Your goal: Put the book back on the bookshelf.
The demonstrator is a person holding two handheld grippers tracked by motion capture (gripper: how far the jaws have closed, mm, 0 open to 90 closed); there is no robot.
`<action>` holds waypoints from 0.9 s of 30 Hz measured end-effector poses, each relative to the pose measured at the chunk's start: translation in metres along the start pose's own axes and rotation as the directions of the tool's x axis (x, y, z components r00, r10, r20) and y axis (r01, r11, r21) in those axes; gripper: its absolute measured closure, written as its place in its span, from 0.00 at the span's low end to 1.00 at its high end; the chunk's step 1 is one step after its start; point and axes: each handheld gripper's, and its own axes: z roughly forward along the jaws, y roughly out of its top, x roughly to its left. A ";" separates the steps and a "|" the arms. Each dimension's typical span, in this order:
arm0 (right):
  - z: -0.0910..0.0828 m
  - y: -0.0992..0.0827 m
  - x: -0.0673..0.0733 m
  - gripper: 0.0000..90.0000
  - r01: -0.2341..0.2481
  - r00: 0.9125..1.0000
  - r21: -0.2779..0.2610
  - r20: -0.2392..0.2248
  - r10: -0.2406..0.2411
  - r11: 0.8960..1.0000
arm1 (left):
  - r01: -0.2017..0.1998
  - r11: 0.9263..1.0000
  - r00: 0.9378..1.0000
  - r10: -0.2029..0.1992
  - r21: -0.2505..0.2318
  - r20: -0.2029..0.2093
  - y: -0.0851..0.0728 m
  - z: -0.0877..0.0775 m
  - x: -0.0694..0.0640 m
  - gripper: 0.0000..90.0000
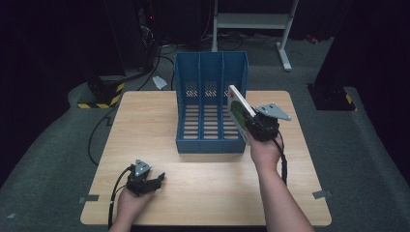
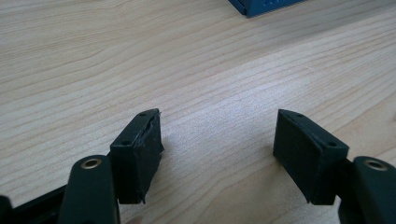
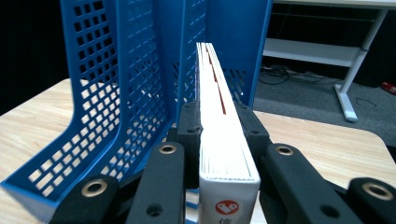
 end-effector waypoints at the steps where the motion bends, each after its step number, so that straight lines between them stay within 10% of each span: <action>1: 0.004 0.001 0.000 0.84 -0.003 1.000 0.006 0.004 0.003 1.000 | 0.000 1.000 1.000 0.000 0.000 0.001 0.000 0.000 0.000 0.36; 27: 0.087 -0.005 0.011 0.84 -0.029 0.995 0.077 0.095 0.021 0.997 | 0.014 1.000 1.000 -0.014 -0.005 0.010 0.000 0.000 0.002 0.36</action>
